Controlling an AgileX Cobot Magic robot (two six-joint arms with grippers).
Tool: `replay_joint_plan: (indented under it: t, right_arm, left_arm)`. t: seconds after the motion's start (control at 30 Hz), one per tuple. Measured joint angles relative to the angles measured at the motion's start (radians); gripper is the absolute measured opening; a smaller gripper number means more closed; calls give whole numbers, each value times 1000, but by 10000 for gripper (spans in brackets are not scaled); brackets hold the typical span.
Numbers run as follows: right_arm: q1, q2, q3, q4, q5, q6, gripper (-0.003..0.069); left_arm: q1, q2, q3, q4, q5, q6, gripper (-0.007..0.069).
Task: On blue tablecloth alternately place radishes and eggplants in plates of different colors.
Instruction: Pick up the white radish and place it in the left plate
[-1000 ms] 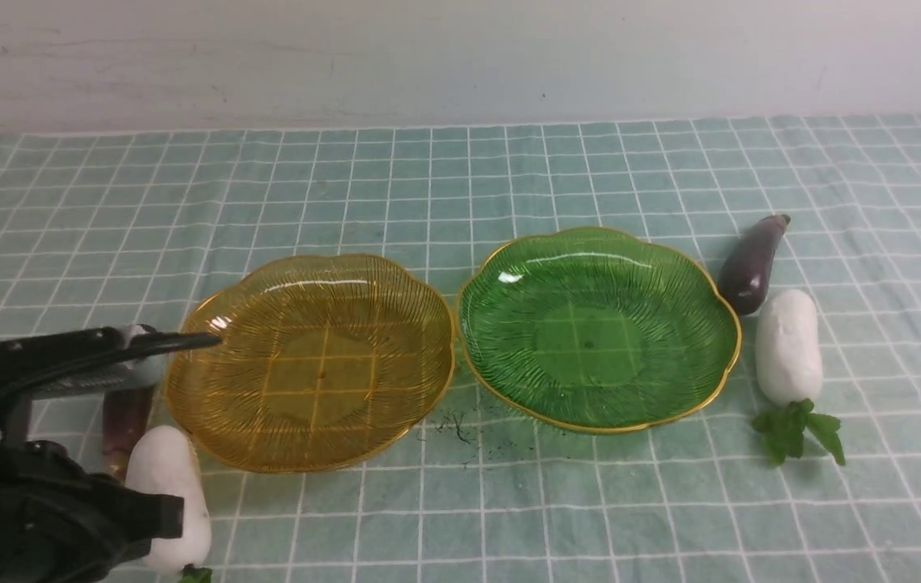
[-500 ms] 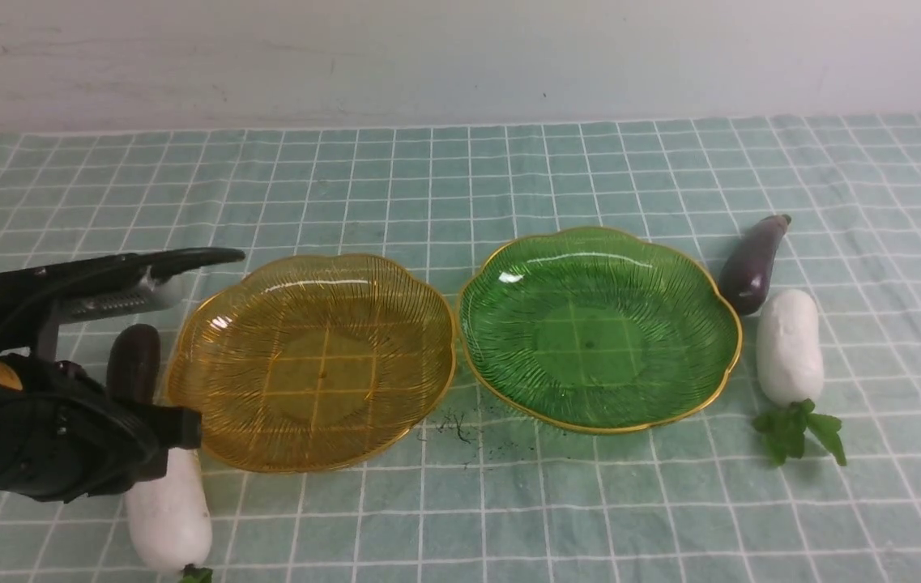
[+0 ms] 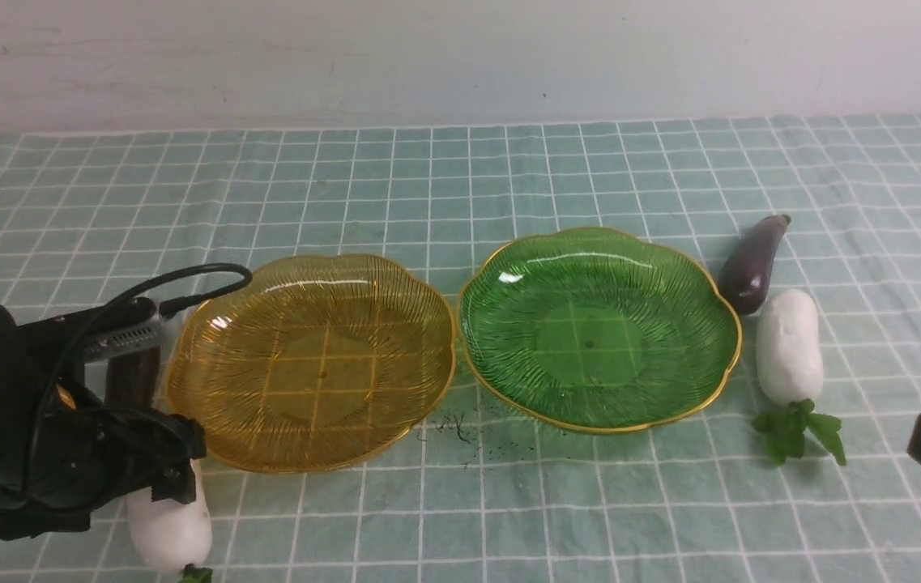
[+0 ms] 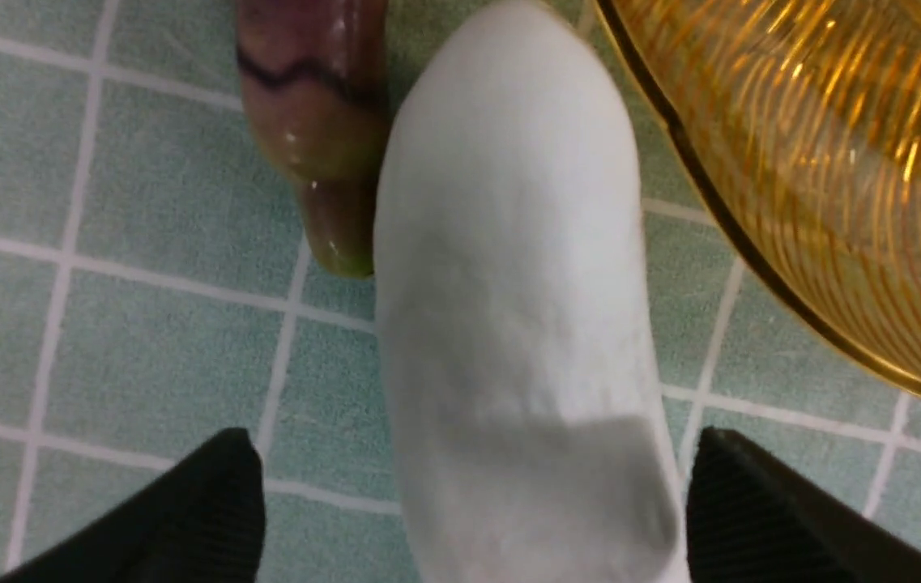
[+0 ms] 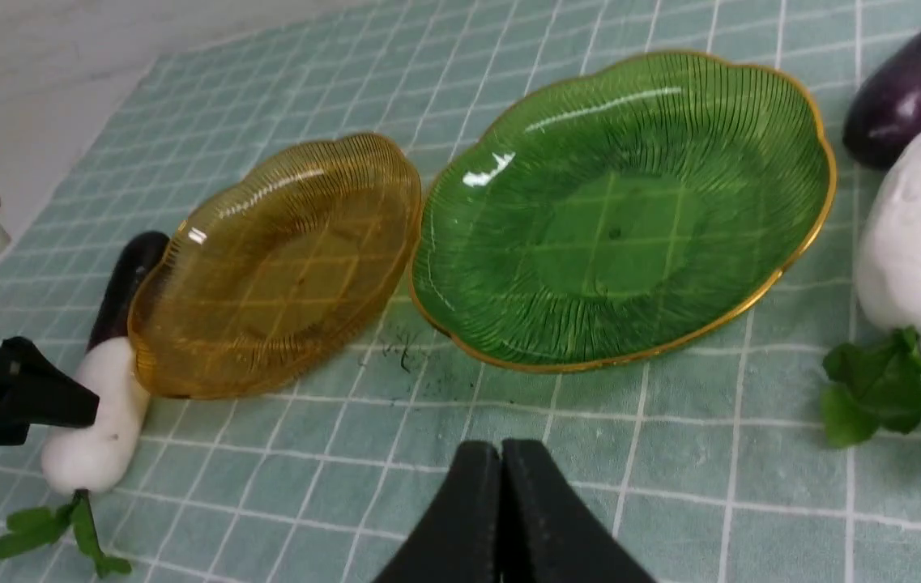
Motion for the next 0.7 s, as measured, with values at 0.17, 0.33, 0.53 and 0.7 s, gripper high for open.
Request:
replay_joint_plan:
  t: [0.17, 0.33, 0.53, 0.7]
  right_arm:
    - [0, 86, -3, 15, -1, -4, -13]
    - [0, 186, -72, -60, 61, 4, -13]
    - [0, 330, -255, -292, 190, 145, -13]
    - [0, 480, -413, -552, 256, 317, -6]
  left_arm:
    - [0, 61, -3, 0, -16, 0, 594]
    - [0, 98, -8, 0, -6, 0, 432]
    - [0, 68, -11, 0, 99, 7, 435]
    - [0, -111, -8, -74, 218, 97, 435]
